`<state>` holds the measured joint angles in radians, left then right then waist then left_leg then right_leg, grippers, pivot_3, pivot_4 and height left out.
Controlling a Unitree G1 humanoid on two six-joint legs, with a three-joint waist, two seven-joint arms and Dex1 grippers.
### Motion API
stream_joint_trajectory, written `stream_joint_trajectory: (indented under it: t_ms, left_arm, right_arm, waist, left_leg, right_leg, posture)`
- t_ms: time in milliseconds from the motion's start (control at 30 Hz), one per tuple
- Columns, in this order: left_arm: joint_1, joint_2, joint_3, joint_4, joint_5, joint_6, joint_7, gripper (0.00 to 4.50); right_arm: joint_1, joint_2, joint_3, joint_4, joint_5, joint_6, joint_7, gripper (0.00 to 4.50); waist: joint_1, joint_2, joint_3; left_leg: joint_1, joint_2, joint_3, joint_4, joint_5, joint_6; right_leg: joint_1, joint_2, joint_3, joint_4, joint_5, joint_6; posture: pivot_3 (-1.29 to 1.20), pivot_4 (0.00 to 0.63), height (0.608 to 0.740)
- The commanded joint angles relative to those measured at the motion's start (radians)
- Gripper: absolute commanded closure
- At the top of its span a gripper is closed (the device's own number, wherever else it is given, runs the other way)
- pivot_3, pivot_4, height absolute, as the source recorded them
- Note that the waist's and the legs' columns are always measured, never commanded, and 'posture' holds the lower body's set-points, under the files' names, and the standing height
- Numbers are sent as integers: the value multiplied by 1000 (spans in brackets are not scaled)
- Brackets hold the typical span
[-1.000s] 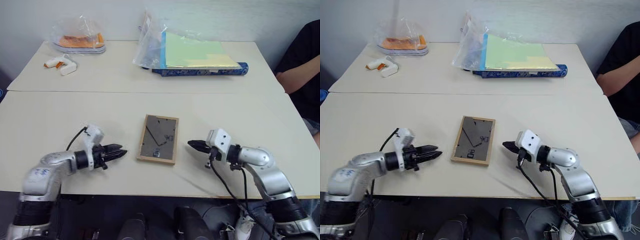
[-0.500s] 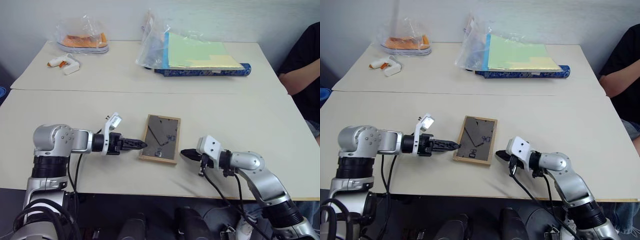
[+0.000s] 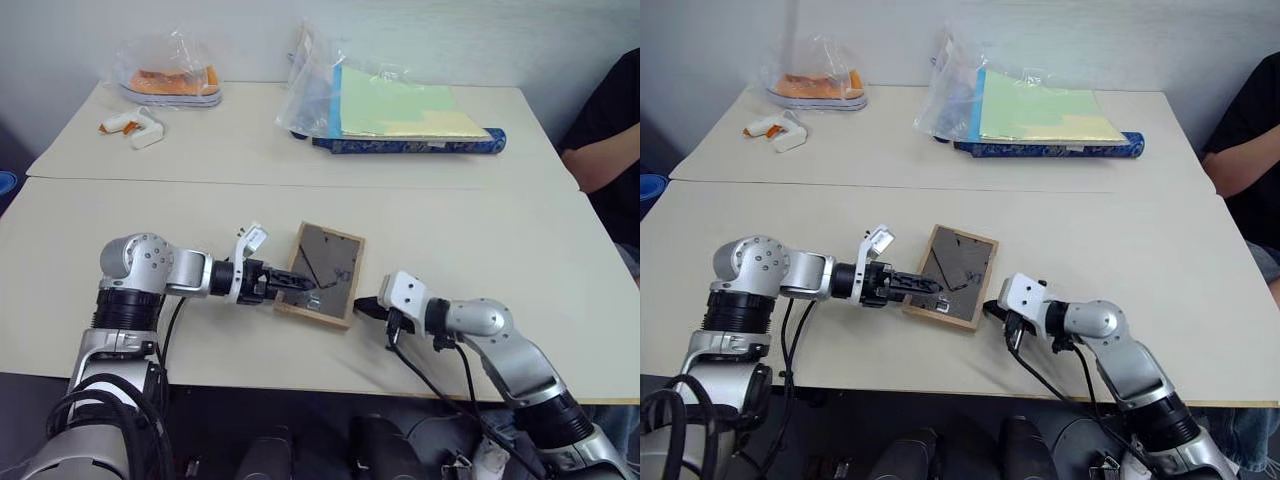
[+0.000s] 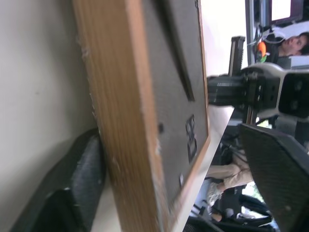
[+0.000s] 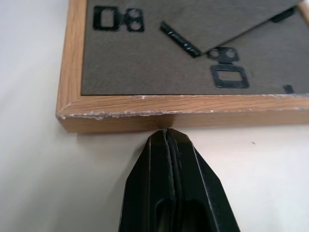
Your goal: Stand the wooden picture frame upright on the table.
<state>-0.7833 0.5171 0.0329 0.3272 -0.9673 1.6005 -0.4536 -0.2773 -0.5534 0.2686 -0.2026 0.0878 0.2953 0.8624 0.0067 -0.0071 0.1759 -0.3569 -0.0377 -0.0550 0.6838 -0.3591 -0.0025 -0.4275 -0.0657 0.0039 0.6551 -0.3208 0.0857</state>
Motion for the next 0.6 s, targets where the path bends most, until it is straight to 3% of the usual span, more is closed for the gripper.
stream_joint_trajectory:
  t_ms: [33, 133, 167, 267, 433, 600]
  left_arm:
    - [23, -21, 3, 7, -71, 14, 41, 1520]
    - [48, -32, 30, -8, -84, 14, 71, 2537]
    - [66, -44, 78, -30, -73, 14, 79, 2534]
    - [125, -54, 145, -128, -45, -71, 57, 3259]
    - [255, 3, 49, -337, 78, -396, -146, 3281]
    - [288, 24, -42, -386, 167, -533, -254, 3281]
  right_arm:
    - [-9, 7, -6, -39, 6, -9, -2, 4500]
    - [-8, 0, -26, -33, 17, -18, 2, 4500]
    - [1, -13, -68, -39, 65, -14, 28, 4500]
    - [2, -38, -156, -56, 190, 13, 98, 4321]
    - [-91, -7, -227, -50, 361, 133, 121, 2958]
    - [-233, 85, -181, 10, 412, 266, 77, 1193]
  waist:
    - [-4, 0, 0]
    - [-8, 0, 0]
    - [-9, 0, 0]
    - [-8, 0, 0]
    - [-15, 0, 0]
    - [-11, 0, 0]
  left_leg:
    - [0, 0, 0, 0, 0, 0]
    - [0, 0, 0, 0, 0, 0]
    - [0, 0, 0, 0, 0, -1]
    - [0, 0, 0, 0, 0, -1]
    - [0, 2, -1, -1, 1, -3]
    - [1, 2, -1, -1, 2, -4]
  right_leg:
    - [0, 0, 0, 0, 0, 0]
    - [-1, 0, 0, 0, 0, 0]
    - [-1, 1, 0, 0, 0, 0]
    - [-1, 1, 0, 0, 0, 0]
    - [-1, 2, 1, -1, 0, 0]
    - [0, 2, 1, 0, 0, 0]
  posture:
    - [0, 150, 740]
    - [0, 150, 740]
    - [0, 150, 740]
    - [0, 150, 740]
    - [0, 150, 740]
    - [0, 150, 740]
